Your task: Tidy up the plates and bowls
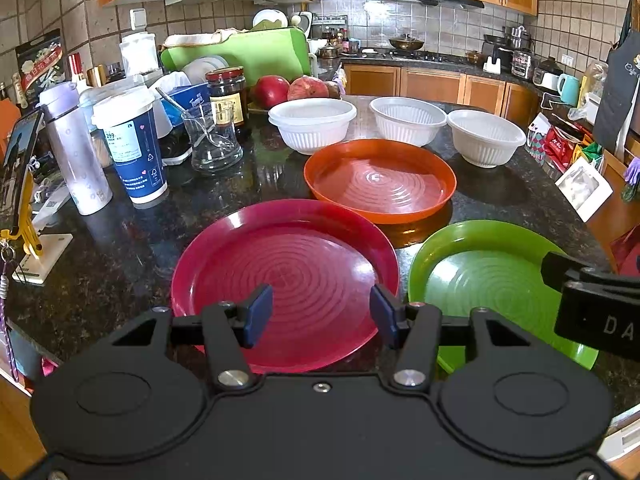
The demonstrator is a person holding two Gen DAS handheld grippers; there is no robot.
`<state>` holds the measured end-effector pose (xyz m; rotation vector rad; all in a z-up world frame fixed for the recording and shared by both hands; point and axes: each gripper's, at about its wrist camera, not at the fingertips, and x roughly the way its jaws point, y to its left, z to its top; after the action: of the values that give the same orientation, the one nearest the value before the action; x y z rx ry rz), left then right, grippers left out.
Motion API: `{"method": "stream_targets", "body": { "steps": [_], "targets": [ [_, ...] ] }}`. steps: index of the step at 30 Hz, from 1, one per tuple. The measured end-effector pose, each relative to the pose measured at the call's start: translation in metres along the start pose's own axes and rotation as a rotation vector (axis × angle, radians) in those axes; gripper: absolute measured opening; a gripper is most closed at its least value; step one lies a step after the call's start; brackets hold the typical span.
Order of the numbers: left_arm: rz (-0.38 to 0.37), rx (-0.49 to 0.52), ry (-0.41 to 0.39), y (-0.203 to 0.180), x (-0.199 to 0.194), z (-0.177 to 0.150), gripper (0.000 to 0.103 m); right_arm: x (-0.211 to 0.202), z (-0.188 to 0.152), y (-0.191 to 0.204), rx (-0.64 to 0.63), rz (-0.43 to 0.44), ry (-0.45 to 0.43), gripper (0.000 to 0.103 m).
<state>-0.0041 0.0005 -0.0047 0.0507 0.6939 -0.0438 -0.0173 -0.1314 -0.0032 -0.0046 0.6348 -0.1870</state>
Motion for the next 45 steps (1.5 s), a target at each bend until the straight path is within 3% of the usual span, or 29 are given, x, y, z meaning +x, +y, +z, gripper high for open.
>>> {"method": "stream_targets", "body": {
  "steps": [15,22,33,39,45],
  "targets": [
    [-0.009,0.009,0.012,0.012,0.003,-0.001,0.059,0.001,0.001,0.011,-0.025,-0.013,-0.087,0.103],
    [-0.059,-0.001,0.035,0.032,0.005,0.002,0.059,-0.001,0.007,0.023,-0.023,0.026,-0.119,0.103],
    [-0.091,0.011,0.105,0.082,0.011,0.013,0.059,0.004,0.028,0.036,-0.023,0.213,-0.045,0.097],
    [-0.158,0.029,0.221,0.105,0.025,0.018,0.057,0.011,0.032,0.05,-0.077,0.305,0.039,0.082],
    [-0.174,0.047,0.304,0.117,0.042,0.021,0.049,0.028,0.035,0.06,-0.08,0.395,0.136,0.059]
  ]
}}
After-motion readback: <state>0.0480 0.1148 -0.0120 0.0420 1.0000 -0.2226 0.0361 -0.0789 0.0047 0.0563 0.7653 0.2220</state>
